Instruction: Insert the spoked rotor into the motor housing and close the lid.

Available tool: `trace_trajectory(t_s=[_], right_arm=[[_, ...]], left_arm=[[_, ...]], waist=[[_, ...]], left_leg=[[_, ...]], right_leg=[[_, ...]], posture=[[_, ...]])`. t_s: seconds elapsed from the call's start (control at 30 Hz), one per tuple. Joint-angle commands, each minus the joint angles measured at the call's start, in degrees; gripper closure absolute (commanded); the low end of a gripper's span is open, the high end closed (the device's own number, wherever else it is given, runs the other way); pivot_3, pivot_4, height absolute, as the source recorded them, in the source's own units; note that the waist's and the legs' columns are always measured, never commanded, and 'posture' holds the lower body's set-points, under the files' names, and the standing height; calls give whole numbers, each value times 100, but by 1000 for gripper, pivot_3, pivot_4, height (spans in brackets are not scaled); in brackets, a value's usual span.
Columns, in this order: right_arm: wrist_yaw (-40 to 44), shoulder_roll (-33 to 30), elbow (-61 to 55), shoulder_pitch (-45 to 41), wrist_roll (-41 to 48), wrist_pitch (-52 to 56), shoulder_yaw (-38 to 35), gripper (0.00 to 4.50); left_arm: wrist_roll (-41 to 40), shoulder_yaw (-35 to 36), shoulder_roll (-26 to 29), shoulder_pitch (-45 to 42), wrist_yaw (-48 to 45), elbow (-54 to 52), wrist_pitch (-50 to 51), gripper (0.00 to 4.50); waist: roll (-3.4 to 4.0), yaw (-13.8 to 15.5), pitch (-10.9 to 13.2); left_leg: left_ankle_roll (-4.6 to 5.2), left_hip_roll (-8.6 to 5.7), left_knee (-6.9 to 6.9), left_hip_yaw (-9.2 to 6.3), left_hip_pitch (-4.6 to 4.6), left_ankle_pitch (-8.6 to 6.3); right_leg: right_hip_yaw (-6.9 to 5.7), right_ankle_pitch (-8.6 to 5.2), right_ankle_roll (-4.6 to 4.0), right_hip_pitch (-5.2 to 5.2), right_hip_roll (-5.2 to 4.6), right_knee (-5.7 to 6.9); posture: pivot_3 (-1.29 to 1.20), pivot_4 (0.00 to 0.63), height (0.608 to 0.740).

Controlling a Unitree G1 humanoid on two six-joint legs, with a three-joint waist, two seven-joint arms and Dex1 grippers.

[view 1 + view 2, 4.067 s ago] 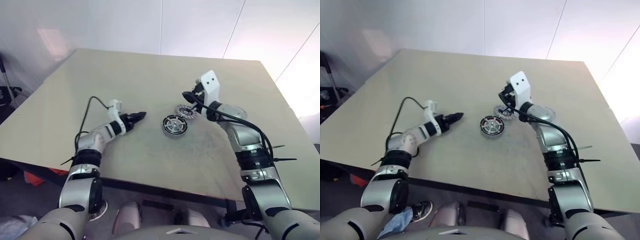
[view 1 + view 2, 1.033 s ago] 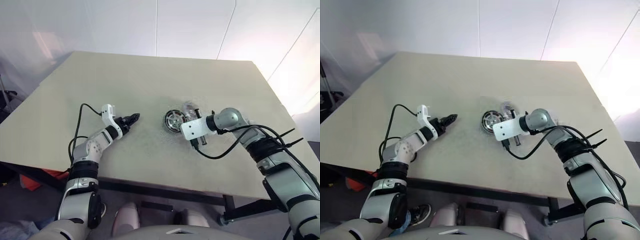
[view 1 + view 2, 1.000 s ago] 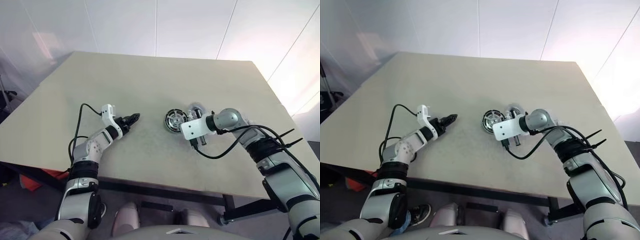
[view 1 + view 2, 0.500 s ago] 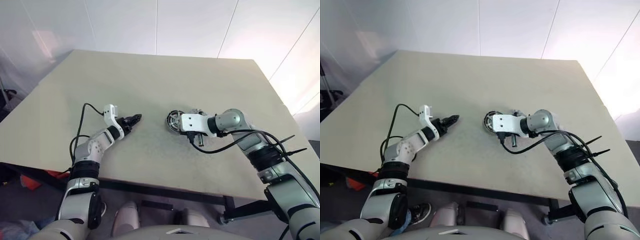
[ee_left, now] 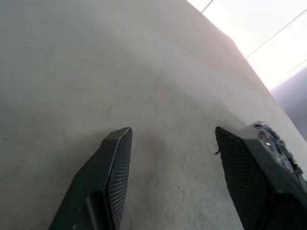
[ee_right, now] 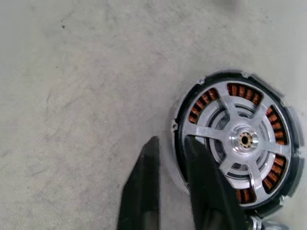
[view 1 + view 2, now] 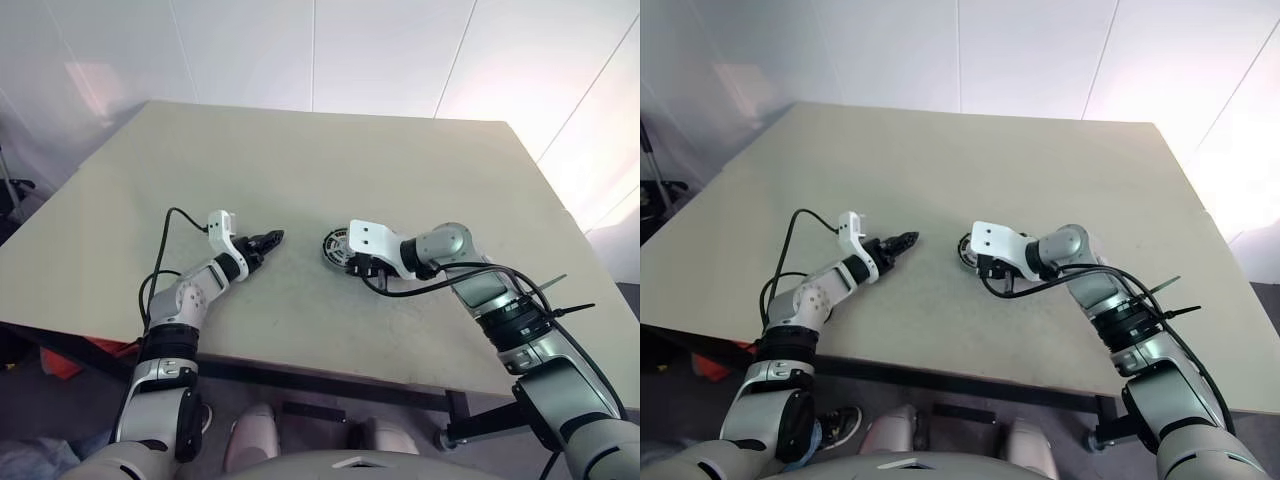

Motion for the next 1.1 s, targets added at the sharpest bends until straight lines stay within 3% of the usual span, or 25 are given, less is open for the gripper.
trace_trajectory(t_s=[0.03,0.07,0.33,0.43,0.5,0.6,0.83,1.07,1.1], right_arm=[[-73,17,-452,-151,285,94,-294,2533],[-99,24,-547,-173,380,179,-390,2252],[-888,306,-1521,-70,1284,1984,-1402,2252],[-1796,755,-1648,13,1697,3522,-2403,2252],[-2244,1319,-1770,-150,2180,5270,-3780,2252],[-2672,1706,-2056,-216,2293,7061,-5328,2252],[-3528,1818,-2638,932,3419,7373,-6452,2252],[-5156,2473,-2918,1660,4839,7373,-6920,2252],[-5306,2504,-2956,1708,5113,7373,-6940,2072]], left_arm=[[-40,23,25,-4,4,-208,-21,1560],[-39,15,18,5,4,-213,-21,1560],[-21,-76,-33,4,-32,-211,20,1560],[-3,-139,-45,-24,-66,-182,51,1560],[3,-171,-41,-45,-92,-147,71,1560],[33,-268,-19,-97,-174,-48,110,1560],[127,-442,15,-320,-356,252,118,1560],[181,-453,62,-462,-471,453,94,1560],[181,-453,77,-446,-478,437,104,1560]], waist=[[1,9,1],[1,14,1],[1,22,0],[1,28,0],[1,42,0],[3,97,0],[20,234,-9],[50,245,-26],[51,246,-26]], left_leg=[[0,0,-1,0,-1,0],[0,-1,-3,0,-2,0],[-2,-2,-16,0,-4,2],[-7,-3,-17,0,0,5],[-15,-5,-21,0,1,10],[-42,-8,-28,-1,2,26],[-91,-15,-100,3,35,56],[-130,-31,-181,2,65,84],[-131,-31,-185,2,64,85]], right_leg=[[0,0,0,-1,0,-1],[0,0,0,-2,0,-1],[0,0,0,-7,0,-6],[0,0,0,-4,0,-5],[0,0,0,-4,0,-5],[1,0,-1,-5,-1,-5],[5,-3,3,-5,0,-21],[12,-16,28,-5,1,-48],[12,-15,25,-6,1,-49]], posture=[[0,0,740],[0,0,740],[0,0,740],[0,0,740],[0,0,740],[0,0,740],[0,0,740],[0,0,740],[0,0,740]])
